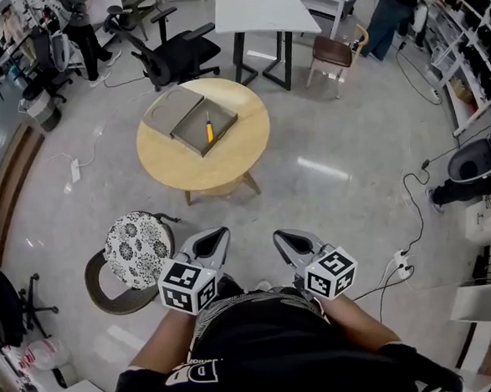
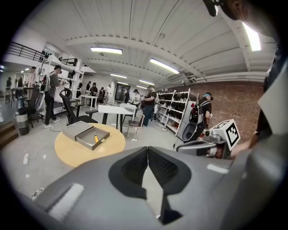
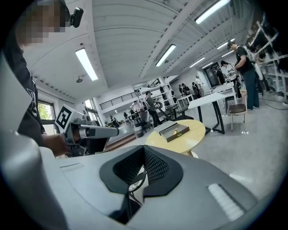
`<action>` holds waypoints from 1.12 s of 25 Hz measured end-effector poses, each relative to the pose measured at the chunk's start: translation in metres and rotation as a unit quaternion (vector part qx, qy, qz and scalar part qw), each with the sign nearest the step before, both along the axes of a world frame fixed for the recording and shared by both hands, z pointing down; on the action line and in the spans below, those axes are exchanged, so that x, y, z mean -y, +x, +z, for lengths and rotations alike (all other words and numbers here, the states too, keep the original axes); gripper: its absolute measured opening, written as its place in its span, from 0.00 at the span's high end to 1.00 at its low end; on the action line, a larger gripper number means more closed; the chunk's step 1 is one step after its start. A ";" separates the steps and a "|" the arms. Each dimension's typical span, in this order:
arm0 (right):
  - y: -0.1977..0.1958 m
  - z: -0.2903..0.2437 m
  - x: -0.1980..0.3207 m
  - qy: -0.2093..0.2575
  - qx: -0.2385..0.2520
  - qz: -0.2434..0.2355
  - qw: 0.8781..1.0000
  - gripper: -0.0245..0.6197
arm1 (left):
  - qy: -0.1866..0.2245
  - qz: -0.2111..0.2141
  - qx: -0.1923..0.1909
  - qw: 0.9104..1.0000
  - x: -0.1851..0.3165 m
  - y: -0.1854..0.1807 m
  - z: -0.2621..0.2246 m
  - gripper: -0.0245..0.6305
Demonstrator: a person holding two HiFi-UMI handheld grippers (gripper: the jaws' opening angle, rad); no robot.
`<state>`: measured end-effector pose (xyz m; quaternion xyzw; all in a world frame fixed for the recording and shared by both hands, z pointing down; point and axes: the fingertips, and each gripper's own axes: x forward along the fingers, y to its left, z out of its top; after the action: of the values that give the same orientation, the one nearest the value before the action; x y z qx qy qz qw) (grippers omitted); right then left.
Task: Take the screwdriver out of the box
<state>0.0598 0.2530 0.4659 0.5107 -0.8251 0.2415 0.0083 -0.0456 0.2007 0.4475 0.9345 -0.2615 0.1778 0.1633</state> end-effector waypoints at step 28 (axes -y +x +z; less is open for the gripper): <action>0.041 0.020 0.087 -0.048 -0.011 0.016 0.999 0.97 | -0.032 0.015 0.009 0.999 0.109 0.044 0.026 0.87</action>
<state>0.1012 0.1663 0.4856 0.5255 -0.8043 0.2747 0.0382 -0.0016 0.0917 0.4733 0.9310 -0.2434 0.1968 0.1880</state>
